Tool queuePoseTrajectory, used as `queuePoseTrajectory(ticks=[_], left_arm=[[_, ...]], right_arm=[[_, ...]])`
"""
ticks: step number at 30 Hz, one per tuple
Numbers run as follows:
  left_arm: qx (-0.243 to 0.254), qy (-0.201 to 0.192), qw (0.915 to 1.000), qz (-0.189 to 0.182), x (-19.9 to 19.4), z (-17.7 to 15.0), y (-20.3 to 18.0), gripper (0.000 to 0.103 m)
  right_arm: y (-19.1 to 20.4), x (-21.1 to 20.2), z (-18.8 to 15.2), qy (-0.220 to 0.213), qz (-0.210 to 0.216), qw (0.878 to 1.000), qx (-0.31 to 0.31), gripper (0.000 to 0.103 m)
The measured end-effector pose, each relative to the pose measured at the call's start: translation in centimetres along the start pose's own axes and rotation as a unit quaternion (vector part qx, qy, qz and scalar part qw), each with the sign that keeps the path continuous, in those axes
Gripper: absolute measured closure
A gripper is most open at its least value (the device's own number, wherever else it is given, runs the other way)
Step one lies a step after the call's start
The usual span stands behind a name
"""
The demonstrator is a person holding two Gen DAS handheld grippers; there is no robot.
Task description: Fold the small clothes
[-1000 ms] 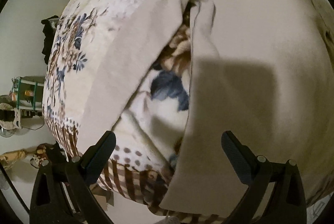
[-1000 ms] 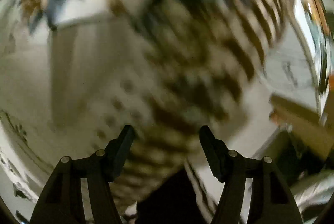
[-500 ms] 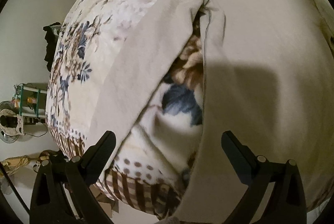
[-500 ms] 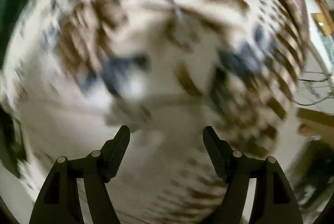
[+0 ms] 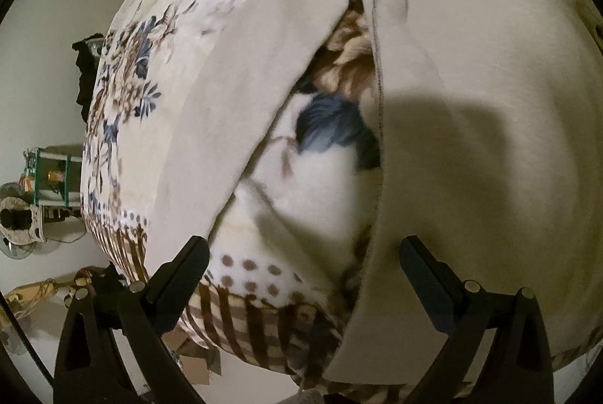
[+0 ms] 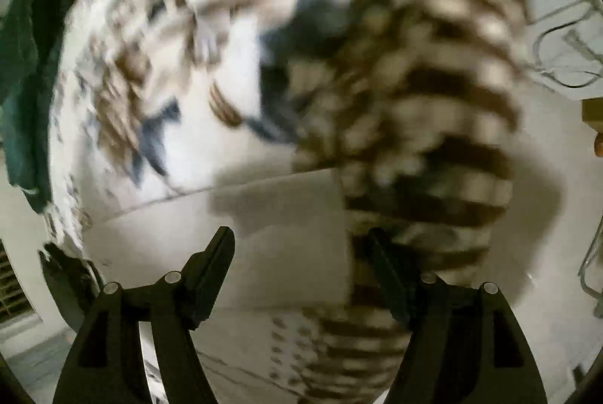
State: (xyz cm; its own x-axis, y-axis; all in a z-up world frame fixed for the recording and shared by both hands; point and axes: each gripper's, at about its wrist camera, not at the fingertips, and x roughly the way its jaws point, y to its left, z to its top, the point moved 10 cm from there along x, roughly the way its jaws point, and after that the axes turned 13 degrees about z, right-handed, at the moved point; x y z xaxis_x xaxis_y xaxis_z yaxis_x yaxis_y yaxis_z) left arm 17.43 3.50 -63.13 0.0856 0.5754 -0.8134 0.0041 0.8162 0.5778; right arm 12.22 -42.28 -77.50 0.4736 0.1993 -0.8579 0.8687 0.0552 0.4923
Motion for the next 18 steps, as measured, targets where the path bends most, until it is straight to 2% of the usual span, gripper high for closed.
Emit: queuePoseTrajectory(ticks=[1, 2, 3, 4, 5, 7, 9, 11, 14, 15, 18], left_arm=[[-0.002, 0.003, 1.0000, -0.002, 0.0, 0.0, 0.1, 0.000], [-0.005, 0.004, 1.0000, -0.003, 0.0, -0.1, 0.2, 0.000], [-0.009, 0.004, 0.9999, -0.004, -0.1, 0.0, 0.4, 0.000], [-0.012, 0.002, 0.9999, -0.004, -0.1, 0.0, 0.6, 0.000], [-0.014, 0.001, 0.9999, -0.005, -0.1, 0.1, 0.8, 0.000], [-0.021, 0.004, 0.9997, -0.009, -0.1, 0.1, 1.2, 0.000], [-0.033, 0.002, 0.9993, -0.015, -0.3, 0.3, 1.9, 0.000], [-0.044, -0.003, 0.9988, -0.019, -0.6, 0.6, 2.6, 0.000], [-0.063, -0.008, 0.9976, -0.027, -1.0, 0.9, 3.4, 0.000], [-0.068, -0.007, 0.9972, -0.030, -1.0, 1.0, 3.6, 0.000], [-0.079, 0.000, 0.9963, -0.034, -0.7, 0.9, 4.0, 0.000]], right_arm=[[0.5, -0.1, -0.1, -0.013, -0.010, 1.000, -0.011, 0.029], [1.4, -0.5, 0.2, -0.035, -0.013, 0.999, -0.024, 0.044], [2.0, -0.8, 0.3, -0.045, -0.017, 0.998, -0.037, 0.082], [3.5, -1.0, 0.2, -0.042, -0.011, 0.998, -0.052, 0.097], [4.6, -1.2, 0.1, -0.038, 0.004, 0.997, -0.060, 0.096], [7.6, -2.1, 0.8, -0.039, 0.006, 0.994, -0.100, 0.096], [9.9, -3.7, 2.7, -0.062, 0.009, 0.989, -0.131, 0.097], [12.0, -6.4, 5.4, -0.092, 0.021, 0.986, -0.137, 0.097], [13.8, -9.0, 7.6, -0.110, 0.033, 0.983, -0.139, 0.097], [12.7, -9.9, 8.1, -0.110, 0.037, 0.983, -0.143, 0.097], [14.2, -10.8, 6.7, -0.101, 0.056, 0.981, -0.156, 0.097]])
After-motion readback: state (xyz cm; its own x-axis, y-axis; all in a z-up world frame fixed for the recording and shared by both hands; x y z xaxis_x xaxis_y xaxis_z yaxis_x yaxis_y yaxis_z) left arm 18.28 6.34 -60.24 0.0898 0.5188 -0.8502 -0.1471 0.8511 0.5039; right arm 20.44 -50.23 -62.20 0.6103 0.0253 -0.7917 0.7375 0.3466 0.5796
